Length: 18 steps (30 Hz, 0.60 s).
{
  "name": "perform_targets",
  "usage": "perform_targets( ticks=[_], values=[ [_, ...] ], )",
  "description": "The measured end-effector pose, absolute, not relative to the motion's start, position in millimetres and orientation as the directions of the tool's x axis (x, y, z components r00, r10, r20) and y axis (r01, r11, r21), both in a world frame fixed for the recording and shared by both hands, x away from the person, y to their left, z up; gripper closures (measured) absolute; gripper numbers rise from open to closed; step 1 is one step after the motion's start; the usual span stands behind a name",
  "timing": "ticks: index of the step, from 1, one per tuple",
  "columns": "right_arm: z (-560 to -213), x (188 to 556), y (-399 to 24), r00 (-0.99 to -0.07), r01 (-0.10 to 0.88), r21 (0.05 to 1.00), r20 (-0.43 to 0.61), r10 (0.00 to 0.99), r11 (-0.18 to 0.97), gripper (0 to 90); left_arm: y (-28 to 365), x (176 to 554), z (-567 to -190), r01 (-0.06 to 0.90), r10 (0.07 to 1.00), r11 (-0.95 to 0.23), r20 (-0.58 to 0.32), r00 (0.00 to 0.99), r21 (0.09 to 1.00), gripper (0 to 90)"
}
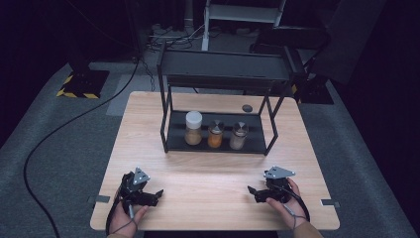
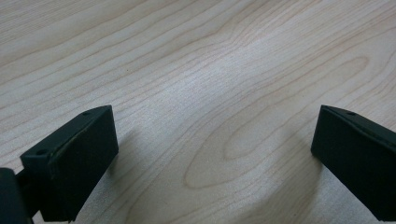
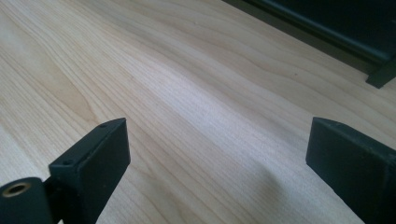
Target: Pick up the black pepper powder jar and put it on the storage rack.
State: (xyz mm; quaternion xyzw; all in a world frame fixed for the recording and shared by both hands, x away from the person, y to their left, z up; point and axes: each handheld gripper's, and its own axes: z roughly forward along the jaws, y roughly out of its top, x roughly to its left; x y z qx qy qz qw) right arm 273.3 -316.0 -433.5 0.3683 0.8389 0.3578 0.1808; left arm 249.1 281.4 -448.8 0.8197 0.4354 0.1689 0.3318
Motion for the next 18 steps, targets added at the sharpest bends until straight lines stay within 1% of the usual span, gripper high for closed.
perform_targets(
  ticks=[15,18],
  values=[
    [-445,272,-323,-0.648,0.529,0.716,-0.007,0.762,0.456,6.0,281,249,-449,0.602,0.826,-0.401,-0.012,0.564,0.691,0.5],
    [-450,270,-324,-0.643,0.525,0.723,-0.007,0.766,0.448,3.1,281,249,-449,0.602,0.826,-0.401,-0.012,0.564,0.691,0.4]
  ],
)
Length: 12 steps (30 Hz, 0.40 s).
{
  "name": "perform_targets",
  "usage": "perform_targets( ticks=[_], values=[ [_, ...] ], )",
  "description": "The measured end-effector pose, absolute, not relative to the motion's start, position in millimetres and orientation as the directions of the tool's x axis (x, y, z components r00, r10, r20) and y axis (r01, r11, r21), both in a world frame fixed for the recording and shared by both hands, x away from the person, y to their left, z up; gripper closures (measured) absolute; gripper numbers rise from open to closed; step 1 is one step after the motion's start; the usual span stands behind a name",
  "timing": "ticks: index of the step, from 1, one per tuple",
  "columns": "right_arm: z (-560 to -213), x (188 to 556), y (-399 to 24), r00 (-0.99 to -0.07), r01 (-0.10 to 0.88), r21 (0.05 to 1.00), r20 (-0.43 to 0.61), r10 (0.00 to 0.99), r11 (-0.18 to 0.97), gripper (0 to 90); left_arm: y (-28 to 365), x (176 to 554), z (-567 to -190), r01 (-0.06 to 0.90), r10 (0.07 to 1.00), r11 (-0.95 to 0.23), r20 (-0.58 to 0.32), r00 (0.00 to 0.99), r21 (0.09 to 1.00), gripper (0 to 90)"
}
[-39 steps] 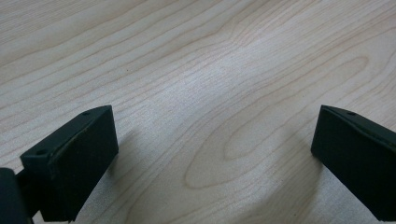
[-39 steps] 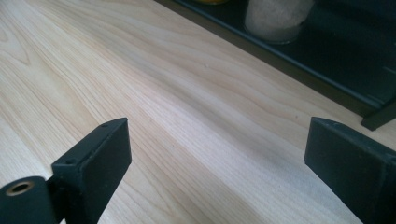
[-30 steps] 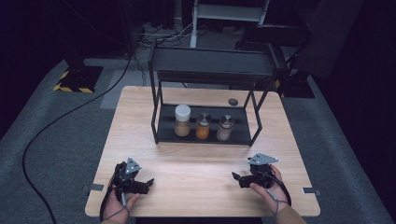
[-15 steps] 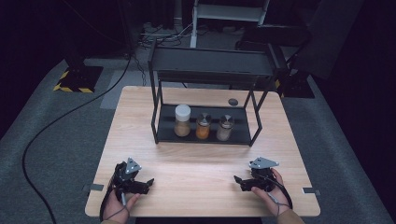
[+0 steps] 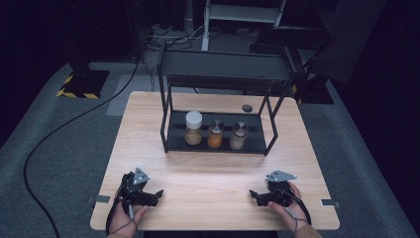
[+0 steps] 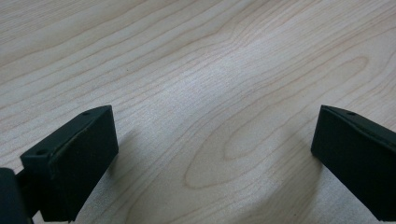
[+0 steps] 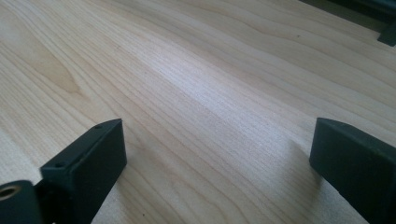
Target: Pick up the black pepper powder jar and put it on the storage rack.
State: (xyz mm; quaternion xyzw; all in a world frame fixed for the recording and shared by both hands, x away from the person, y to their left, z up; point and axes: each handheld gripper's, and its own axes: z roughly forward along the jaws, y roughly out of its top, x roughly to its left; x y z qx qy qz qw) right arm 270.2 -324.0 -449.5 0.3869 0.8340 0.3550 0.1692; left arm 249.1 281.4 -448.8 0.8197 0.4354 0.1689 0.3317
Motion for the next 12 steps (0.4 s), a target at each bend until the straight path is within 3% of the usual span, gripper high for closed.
perform_targets(
  ticks=[12],
  values=[
    [-450.1,270.2,-323.5,-0.645,0.524,0.723,-0.009,0.764,0.45,2.1,281.4,249.2,-448.6,0.602,0.825,-0.402,-0.012,0.565,0.69,0.5]
  ],
)
